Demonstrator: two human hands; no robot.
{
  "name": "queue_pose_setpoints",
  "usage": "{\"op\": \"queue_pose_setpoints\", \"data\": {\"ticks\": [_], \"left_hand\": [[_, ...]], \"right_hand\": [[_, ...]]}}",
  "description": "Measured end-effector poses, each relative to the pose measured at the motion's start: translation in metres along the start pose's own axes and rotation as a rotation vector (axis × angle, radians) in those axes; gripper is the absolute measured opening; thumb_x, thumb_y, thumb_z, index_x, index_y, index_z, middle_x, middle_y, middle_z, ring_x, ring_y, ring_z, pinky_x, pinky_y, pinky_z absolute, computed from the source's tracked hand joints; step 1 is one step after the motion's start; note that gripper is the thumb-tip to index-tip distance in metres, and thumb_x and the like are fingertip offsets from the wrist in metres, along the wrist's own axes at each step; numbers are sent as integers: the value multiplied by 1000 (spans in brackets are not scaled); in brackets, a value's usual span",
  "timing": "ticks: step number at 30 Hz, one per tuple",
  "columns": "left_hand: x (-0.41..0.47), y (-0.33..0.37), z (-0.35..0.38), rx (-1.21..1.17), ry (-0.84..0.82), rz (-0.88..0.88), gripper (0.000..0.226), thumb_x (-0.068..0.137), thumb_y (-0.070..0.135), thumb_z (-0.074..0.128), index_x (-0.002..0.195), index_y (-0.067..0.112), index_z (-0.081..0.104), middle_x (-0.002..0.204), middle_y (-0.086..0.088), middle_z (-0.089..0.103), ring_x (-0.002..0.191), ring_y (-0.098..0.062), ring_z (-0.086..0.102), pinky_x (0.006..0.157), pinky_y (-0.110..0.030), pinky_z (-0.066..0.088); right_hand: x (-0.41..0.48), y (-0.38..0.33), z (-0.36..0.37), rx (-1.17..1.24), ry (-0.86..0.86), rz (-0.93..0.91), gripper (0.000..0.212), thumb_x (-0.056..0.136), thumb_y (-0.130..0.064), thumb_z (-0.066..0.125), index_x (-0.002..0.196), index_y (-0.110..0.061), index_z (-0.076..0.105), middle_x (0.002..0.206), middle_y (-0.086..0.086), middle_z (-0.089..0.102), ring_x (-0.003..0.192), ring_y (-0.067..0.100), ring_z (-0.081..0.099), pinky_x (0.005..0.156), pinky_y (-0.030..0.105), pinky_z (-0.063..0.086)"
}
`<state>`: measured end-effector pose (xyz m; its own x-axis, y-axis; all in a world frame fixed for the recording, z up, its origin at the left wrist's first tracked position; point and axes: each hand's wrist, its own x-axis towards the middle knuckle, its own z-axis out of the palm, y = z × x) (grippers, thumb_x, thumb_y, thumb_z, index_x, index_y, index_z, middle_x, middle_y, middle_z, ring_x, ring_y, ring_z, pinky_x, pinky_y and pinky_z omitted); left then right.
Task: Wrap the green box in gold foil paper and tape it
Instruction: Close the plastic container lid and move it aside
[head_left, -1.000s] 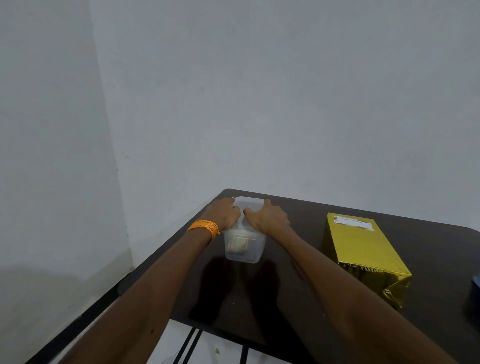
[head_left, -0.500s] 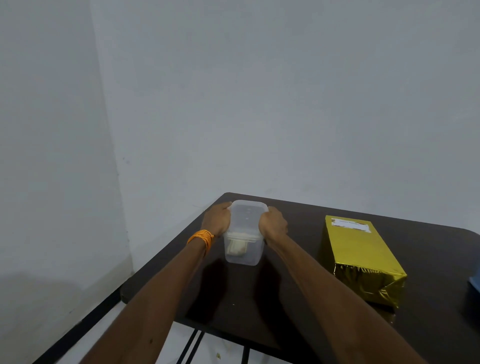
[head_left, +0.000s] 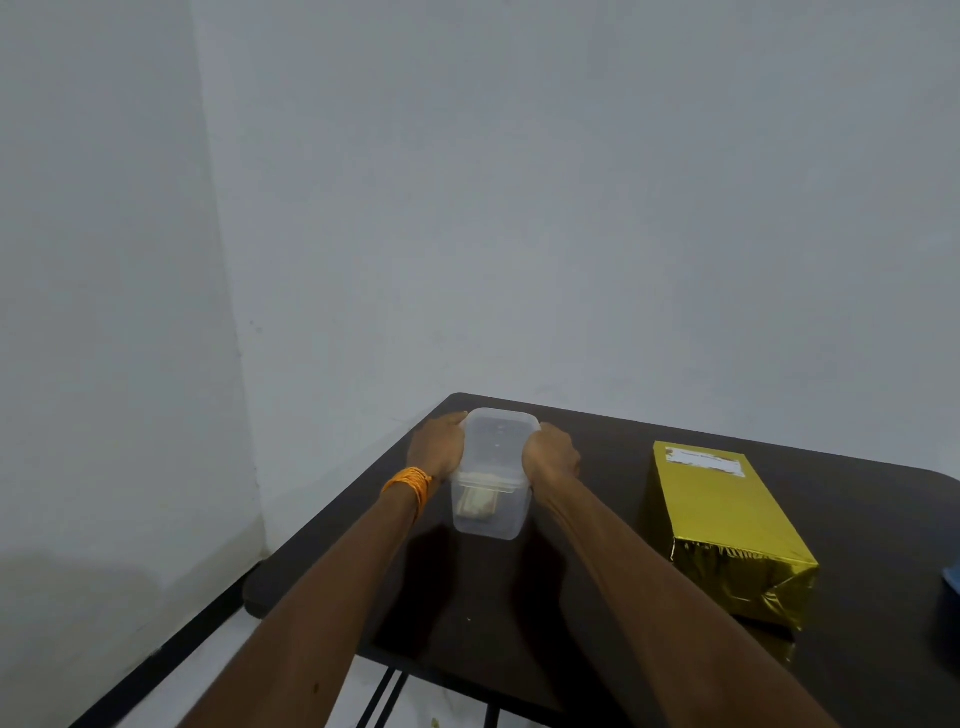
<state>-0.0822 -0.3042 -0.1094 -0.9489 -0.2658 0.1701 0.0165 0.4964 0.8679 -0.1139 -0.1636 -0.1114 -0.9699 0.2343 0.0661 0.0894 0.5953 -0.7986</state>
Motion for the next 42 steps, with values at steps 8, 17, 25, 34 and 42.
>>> {"op": "queue_pose_setpoints", "data": {"ticks": [8,17,25,34,42], "left_hand": [[-6,-3,3,-99,99,-105,29,93,28,49,104,4,62,103,-13,64,103,-36,61,86,-49,55],[20,-1,6,30,6,-151,37,100,26,36,116,0,57,119,-22,61,105,-38,60,87,-44,52],[28,-26,8,-116,37,-228,37,96,34,41,111,7,60,115,-19,63,100,-36,63,68,-34,52],[0,-25,5,-308,100,-162,61,85,62,46,100,6,64,96,-12,68,78,-24,62,59,-29,46],[-34,-16,-22,-383,-116,9,47,99,55,42,94,20,73,93,2,75,89,-14,69,79,-32,55]], "right_hand": [[-3,2,-6,27,-4,69,39,104,-12,33,134,-2,55,130,17,61,115,33,61,79,34,47],[-7,8,-9,309,1,188,43,105,-24,33,141,-4,48,133,18,57,112,33,61,94,44,54],[-7,-2,-6,310,-31,175,45,104,-15,33,147,-7,41,146,17,48,128,35,51,102,41,44],[-12,2,-5,428,-70,203,45,103,-25,38,142,-3,45,136,17,55,114,34,60,93,43,55],[-23,18,-14,512,-229,11,64,82,-58,59,115,-3,64,92,8,64,72,21,62,54,30,52]]}}
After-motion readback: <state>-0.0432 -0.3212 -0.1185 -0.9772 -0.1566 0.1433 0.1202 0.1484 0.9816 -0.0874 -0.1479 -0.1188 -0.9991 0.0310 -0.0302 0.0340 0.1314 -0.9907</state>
